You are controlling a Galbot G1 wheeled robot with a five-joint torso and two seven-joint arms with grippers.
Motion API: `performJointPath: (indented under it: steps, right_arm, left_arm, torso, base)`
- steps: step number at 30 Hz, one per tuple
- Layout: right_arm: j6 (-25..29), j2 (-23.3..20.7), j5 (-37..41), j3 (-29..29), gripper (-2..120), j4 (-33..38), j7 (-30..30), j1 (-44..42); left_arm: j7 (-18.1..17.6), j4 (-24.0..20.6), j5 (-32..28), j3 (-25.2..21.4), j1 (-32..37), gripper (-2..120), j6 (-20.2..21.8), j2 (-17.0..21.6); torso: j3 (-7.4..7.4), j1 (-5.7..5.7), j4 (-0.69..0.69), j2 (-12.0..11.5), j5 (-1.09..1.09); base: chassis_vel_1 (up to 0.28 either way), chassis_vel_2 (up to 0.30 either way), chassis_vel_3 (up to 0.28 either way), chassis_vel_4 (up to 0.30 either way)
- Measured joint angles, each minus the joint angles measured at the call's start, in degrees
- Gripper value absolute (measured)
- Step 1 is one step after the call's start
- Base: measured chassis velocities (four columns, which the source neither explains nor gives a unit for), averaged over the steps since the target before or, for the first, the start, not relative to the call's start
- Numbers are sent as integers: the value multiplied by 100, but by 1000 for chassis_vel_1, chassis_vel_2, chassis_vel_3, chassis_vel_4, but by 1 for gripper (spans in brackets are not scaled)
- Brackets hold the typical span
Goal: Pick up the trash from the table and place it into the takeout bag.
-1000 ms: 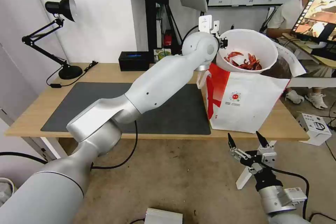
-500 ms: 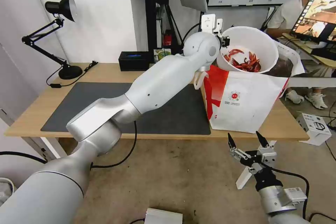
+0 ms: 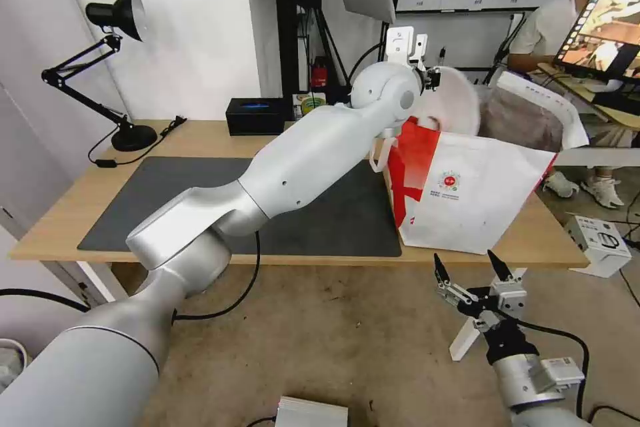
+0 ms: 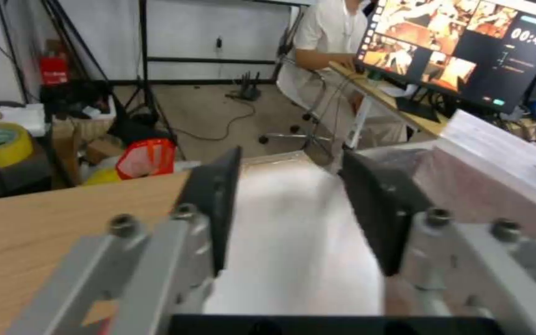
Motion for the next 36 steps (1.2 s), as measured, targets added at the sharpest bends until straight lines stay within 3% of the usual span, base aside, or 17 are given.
performJointPath:
  steps: [10,13,23,31,34,36]
  right_arm:
    - [0,0,0,0,100,-1,0,0]
    - [0,0,0,0,100,0,0,0]
    - [0,0,0,0,100,0,0,0]
    - [0,0,0,0,100,0,0,0]
    - [0,0,0,0,100,0,0,0]
    - [0,0,0,0,100,0,0,0]
  left_arm:
    - [11,-98,-102,21,-27,95,17,1]
    - [11,-108,-112,-9,-27,99,25,22]
    - [149,-457,-309,-37,-39,100,23,399]
    - [592,-1073,-344,-46,23,100,-225,1311]
    - [851,-1424,-113,-39,211,100,-382,1780]
    - [913,-1500,-2,-49,286,100,-417,1894]
  torso:
    - [0,0,0,0,0]
    - [0,0,0,0,0]
    - [0,0,-1,0,0]
    - [0,0,1,0,-2]
    - [0,0,1,0,-2]
    - [0,0,1,0,-3]
  base:
    - [0,0,0,0]
    - [0,0,0,0]
    - [0,0,0,0]
    - [0,0,0,0]
    - [0,0,0,0]
    - [0,0,0,0]
